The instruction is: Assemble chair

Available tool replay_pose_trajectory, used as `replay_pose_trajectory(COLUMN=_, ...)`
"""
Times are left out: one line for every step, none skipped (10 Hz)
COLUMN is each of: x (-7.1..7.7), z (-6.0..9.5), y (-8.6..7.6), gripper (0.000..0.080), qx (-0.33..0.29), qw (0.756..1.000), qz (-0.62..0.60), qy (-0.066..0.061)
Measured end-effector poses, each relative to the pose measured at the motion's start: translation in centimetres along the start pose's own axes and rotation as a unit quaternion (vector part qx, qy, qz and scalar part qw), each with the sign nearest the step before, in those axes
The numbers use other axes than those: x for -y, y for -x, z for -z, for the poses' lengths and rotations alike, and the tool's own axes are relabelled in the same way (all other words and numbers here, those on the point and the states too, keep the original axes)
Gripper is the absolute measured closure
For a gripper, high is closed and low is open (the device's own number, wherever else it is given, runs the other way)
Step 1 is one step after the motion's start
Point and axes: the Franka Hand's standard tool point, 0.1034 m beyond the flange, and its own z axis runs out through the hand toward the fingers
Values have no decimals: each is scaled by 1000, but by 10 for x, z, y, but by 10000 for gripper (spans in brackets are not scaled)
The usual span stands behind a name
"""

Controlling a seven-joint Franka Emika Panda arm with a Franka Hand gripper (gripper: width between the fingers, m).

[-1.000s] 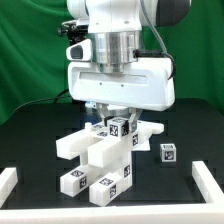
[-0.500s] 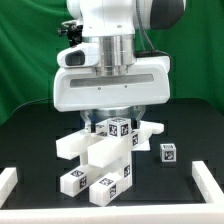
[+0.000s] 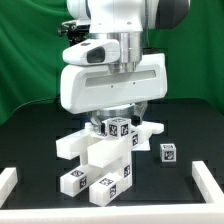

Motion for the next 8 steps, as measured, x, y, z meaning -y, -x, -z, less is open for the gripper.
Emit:
replay_pose_trajectory(x=0, z=0, y=0, gripper=324, qx=0, qw=1000, qz=-12, qy=0)
replay_pose_trajectory(x=0, z=0, y=0, gripper=324, qx=0, qw=1000, qz=-16, qy=0)
replay_pose_trajectory(x=0, z=0, y=0, gripper=514, qx=0, qw=999, qz=-53, qy=0)
replay_pose_trajectory(x=0, z=-1, y=0, gripper=514, qx=1, qw=995, qz=-99, qy=0)
replay_pose_trajectory(x=1, z=-1, y=0, gripper=518, qx=1, qw=991, qz=-136, qy=0)
replay_pose_trajectory(x=1, z=-1, y=0, gripper=518, qx=1, qw=986, qz=-164, qy=0)
replay_pose_trajectory(x=1, z=-1, y=0, gripper=518, qx=0, qw=981, qz=-192, qy=-1)
replay_pose_trajectory(x=1, z=-1, y=0, gripper=518, qx=0, qw=973, qz=-231, qy=-1)
